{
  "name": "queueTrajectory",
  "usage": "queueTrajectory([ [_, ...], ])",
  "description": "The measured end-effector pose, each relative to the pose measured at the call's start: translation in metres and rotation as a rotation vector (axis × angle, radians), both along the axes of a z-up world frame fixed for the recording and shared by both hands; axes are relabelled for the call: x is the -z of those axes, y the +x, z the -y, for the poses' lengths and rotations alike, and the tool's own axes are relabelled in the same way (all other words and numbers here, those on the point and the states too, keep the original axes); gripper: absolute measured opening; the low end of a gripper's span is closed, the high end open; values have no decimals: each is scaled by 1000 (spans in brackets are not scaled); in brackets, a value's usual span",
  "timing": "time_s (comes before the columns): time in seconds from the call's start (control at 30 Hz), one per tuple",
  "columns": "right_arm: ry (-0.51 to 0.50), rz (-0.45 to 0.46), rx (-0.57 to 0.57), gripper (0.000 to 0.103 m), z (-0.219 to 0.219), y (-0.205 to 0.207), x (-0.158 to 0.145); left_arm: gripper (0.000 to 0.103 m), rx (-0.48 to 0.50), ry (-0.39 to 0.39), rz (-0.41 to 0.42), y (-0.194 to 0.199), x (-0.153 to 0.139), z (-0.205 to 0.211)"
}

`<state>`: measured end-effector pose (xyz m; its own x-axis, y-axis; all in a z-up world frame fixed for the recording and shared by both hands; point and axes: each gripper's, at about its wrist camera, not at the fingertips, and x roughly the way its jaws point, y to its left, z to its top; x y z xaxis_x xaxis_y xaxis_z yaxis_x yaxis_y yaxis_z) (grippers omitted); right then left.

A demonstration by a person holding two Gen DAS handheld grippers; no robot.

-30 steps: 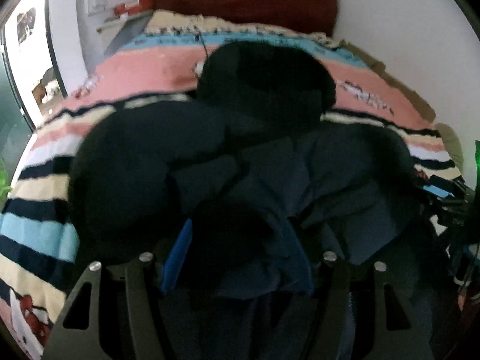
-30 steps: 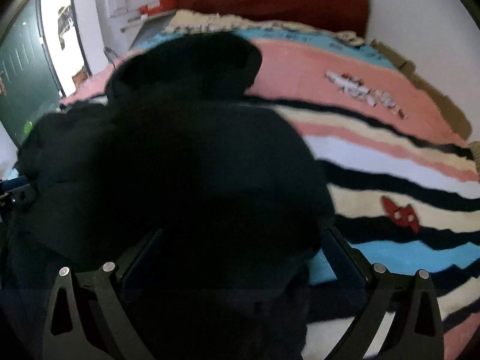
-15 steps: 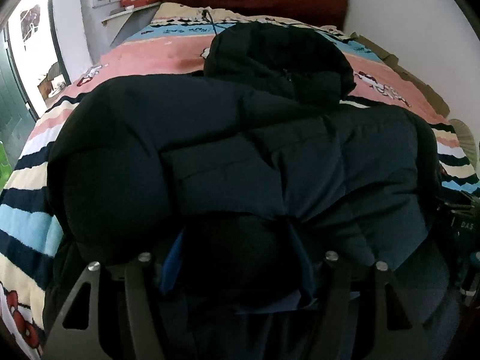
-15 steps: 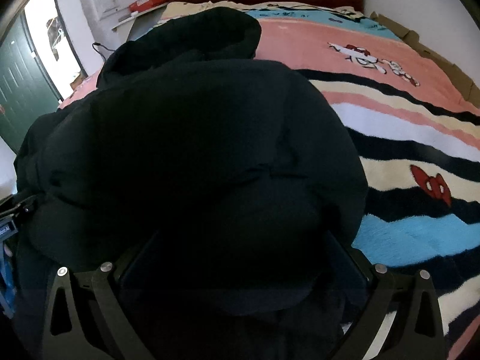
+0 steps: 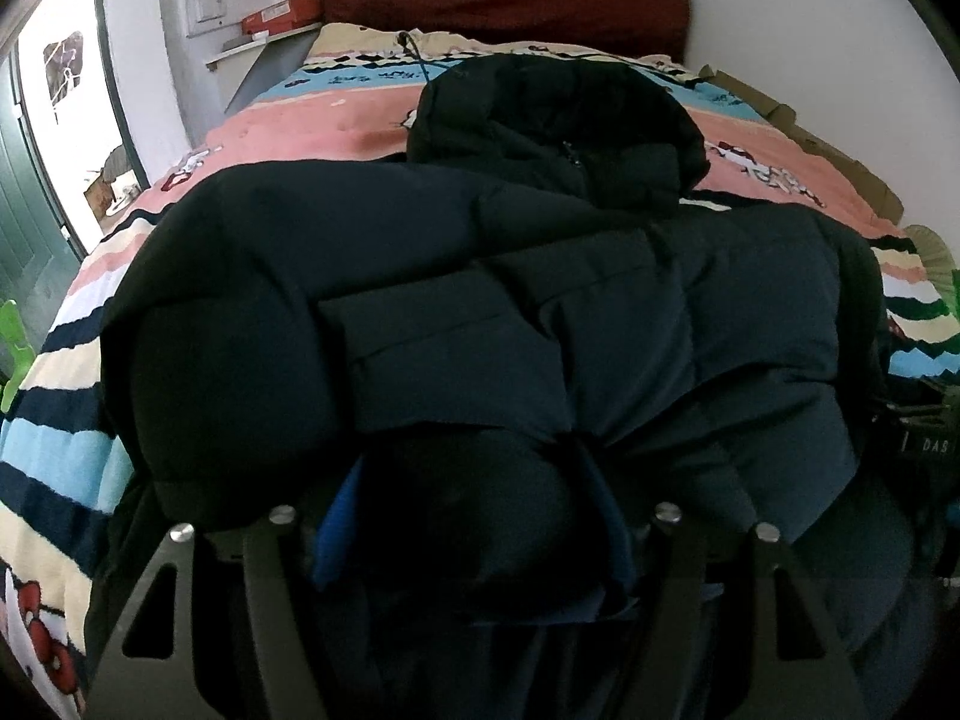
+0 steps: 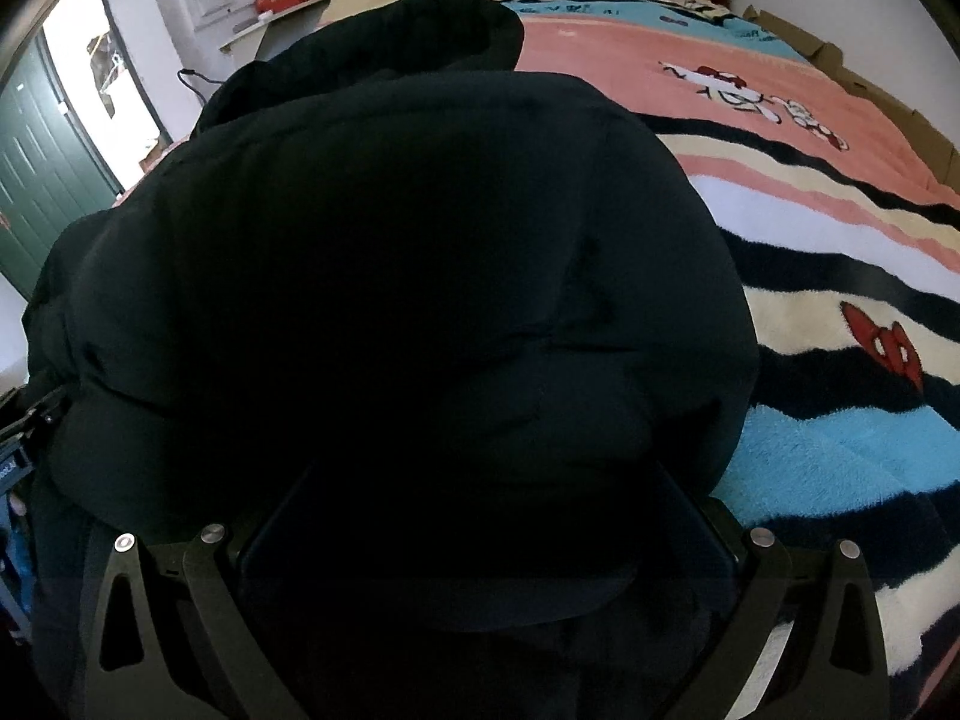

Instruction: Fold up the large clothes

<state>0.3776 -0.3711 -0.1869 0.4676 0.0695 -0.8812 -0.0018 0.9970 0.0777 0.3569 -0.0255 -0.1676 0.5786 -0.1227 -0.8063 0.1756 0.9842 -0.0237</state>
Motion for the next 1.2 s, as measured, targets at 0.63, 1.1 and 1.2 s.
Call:
queueTrajectory([
  [0.63, 9, 11, -6, 102, 4, -8, -13, 67, -6, 15, -31, 1, -3, 0],
  [1.1, 44, 117, -17, 103, -12, 52, -38, 72, -85, 35, -31, 52, -15, -17],
  [1.2, 40, 49, -35, 102, -9, 56, -18, 74, -43, 60, -21, 47, -14, -11],
])
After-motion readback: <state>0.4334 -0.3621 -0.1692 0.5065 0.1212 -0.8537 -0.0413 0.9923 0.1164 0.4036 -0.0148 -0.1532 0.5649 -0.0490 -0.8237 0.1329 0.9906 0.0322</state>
